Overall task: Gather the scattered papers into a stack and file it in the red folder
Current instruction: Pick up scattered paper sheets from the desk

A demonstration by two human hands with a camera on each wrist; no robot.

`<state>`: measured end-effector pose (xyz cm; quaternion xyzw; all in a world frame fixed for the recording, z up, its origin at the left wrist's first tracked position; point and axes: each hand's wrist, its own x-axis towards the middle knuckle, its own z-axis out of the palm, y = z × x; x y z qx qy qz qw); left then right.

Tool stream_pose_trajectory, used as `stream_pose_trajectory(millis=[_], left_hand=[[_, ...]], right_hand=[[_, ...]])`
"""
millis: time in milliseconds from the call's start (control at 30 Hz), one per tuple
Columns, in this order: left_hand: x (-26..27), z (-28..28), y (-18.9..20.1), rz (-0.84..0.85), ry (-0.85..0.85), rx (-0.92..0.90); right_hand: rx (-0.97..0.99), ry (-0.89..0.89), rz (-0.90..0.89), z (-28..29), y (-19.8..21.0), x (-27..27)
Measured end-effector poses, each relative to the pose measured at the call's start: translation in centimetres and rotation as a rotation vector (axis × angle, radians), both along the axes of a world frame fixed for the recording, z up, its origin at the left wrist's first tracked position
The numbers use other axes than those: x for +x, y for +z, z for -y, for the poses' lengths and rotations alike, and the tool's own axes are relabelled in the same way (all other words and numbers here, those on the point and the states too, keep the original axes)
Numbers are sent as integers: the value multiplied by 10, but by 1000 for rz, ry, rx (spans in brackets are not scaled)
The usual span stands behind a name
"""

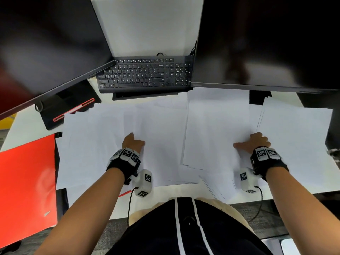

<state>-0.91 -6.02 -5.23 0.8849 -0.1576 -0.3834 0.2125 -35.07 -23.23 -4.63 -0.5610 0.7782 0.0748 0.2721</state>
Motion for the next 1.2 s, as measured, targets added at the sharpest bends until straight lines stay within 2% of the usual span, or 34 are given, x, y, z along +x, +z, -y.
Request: stream_pose_trajectory(millis=[67, 167, 233, 467, 533, 700, 867, 1000, 1200], left_hand=[[7, -4, -3, 32, 65, -35], [16, -14, -5, 44, 161, -81], [23, -18, -4, 37, 170, -87], [31, -20, -9, -5, 141, -82], [26, -20, -6, 9, 94, -81], [26, -19, -4, -9, 105, -105], [22, -18, -1, -12, 162, -132], [22, -22, -1, -40, 152, -153], [19, -25, 2, -63, 187, -134]], right_hand=[[-37, -42, 54, 2, -2, -2], [-59, -123, 247, 3, -2, -5], [-86, -114, 304, 3, 1, -4], [-450, 224, 62, -5, 19, 22], [-513, 313, 43, -10, 24, 31], [-467, 404, 68, -20, 33, 45], [-456, 624, 5, -35, 48, 51], [-591, 676, 14, -45, 61, 52], [-805, 625, 41, -46, 99, 61]])
